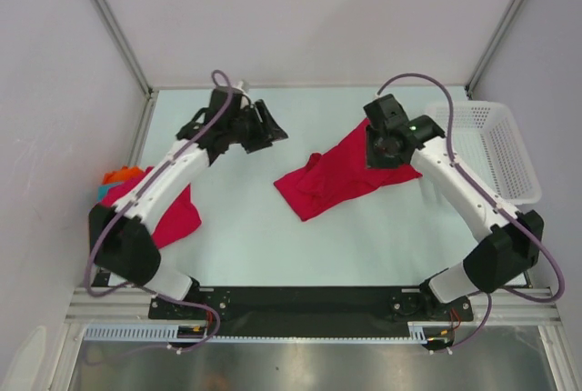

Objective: Fold and stack the t-shirts

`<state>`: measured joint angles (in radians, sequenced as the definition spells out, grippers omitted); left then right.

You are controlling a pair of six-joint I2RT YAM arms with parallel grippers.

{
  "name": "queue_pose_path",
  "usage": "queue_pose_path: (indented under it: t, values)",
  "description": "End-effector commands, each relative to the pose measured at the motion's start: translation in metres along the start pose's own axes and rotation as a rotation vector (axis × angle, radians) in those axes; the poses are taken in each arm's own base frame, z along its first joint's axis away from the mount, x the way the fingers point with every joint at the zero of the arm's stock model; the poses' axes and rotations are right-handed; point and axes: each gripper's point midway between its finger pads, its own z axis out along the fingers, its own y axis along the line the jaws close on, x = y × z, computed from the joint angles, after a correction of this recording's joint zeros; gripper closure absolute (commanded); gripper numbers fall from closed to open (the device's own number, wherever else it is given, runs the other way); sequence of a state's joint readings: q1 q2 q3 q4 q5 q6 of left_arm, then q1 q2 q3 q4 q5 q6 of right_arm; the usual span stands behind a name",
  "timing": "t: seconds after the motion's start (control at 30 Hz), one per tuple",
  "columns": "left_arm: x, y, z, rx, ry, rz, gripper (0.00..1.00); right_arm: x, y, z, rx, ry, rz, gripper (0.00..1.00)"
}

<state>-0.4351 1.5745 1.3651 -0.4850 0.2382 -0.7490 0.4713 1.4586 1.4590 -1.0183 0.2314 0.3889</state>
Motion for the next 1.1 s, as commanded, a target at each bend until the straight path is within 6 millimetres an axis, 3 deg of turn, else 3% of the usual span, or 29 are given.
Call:
queue_pose_path:
  t: [0.0,0.03,0.1,0.13,0.2,0.3,0.37,0.5,0.87,1.07]
  values:
    - [-0.013,0.030,-0.051,-0.062,-0.115,0.016,0.40,0.003,0.061,0.020,-0.108,0.003,-0.035,0.66]
    - [-0.007,0.038,-0.062,-0.071,-0.121,0.009,0.40,0.009,0.072,0.032,-0.103,0.033,-0.058,0.66]
    - [-0.007,0.056,-0.072,-0.093,-0.140,-0.015,0.40,0.009,0.106,0.031,-0.154,0.021,-0.103,0.66]
    - [0.001,0.065,-0.077,-0.101,-0.138,-0.023,0.39,0.017,0.116,0.047,-0.145,0.057,-0.125,0.66]
    - [0.004,0.077,-0.083,-0.111,-0.143,-0.039,0.40,0.020,0.140,0.055,-0.179,0.068,-0.154,0.66]
    - [0.014,0.091,-0.088,-0.122,-0.138,-0.052,0.39,0.030,0.155,0.082,-0.150,0.104,-0.192,0.66]
    - [0.017,0.094,-0.091,-0.124,-0.134,-0.054,0.39,0.038,0.156,0.099,-0.116,0.134,-0.217,0.66]
    - [0.019,0.097,-0.093,-0.126,-0.130,-0.052,0.39,0.036,0.159,0.111,-0.091,0.130,-0.244,0.66]
    - [0.020,0.101,-0.090,-0.122,-0.116,-0.056,0.39,0.027,0.180,0.120,-0.085,0.124,-0.291,0.66]
    - [0.020,0.104,-0.087,-0.121,-0.107,-0.058,0.39,0.040,0.183,0.131,-0.078,0.157,-0.300,0.66]
